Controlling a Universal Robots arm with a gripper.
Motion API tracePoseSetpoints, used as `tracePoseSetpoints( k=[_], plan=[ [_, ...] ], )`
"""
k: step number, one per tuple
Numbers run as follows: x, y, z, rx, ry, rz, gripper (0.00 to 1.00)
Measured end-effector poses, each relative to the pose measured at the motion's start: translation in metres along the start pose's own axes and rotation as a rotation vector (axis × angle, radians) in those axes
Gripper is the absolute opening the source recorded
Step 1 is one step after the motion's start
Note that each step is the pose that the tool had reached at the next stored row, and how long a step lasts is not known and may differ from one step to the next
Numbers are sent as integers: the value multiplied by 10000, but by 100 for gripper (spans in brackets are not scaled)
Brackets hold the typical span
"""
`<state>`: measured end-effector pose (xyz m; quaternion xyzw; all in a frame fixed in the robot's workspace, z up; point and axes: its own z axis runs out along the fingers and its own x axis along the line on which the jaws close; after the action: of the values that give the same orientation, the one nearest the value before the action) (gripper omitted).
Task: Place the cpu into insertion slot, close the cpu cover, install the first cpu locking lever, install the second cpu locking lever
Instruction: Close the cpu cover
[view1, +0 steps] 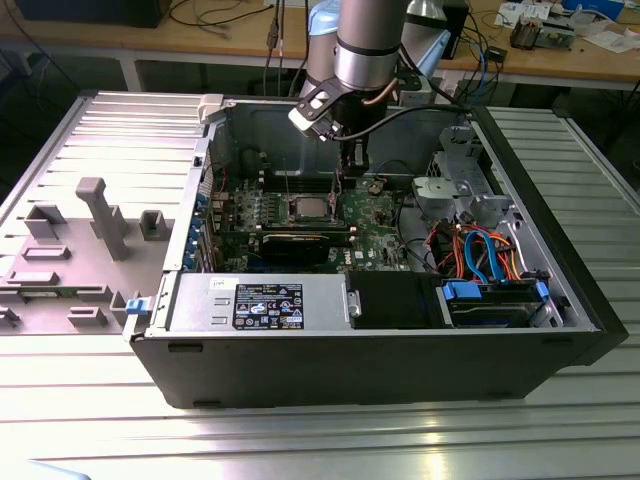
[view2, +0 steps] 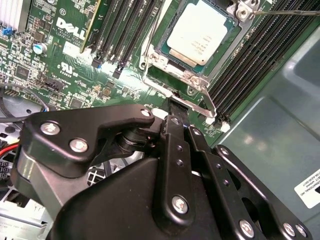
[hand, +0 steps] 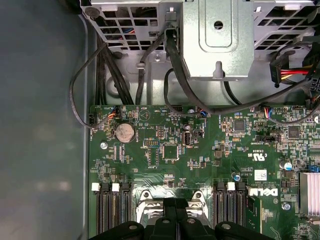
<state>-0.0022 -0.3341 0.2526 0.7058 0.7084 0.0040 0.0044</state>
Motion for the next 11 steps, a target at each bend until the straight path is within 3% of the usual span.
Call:
tracePoseSetpoints(
  k=[11],
  plan=[
    [0,-35,0,0,1,0,11]
  ],
)
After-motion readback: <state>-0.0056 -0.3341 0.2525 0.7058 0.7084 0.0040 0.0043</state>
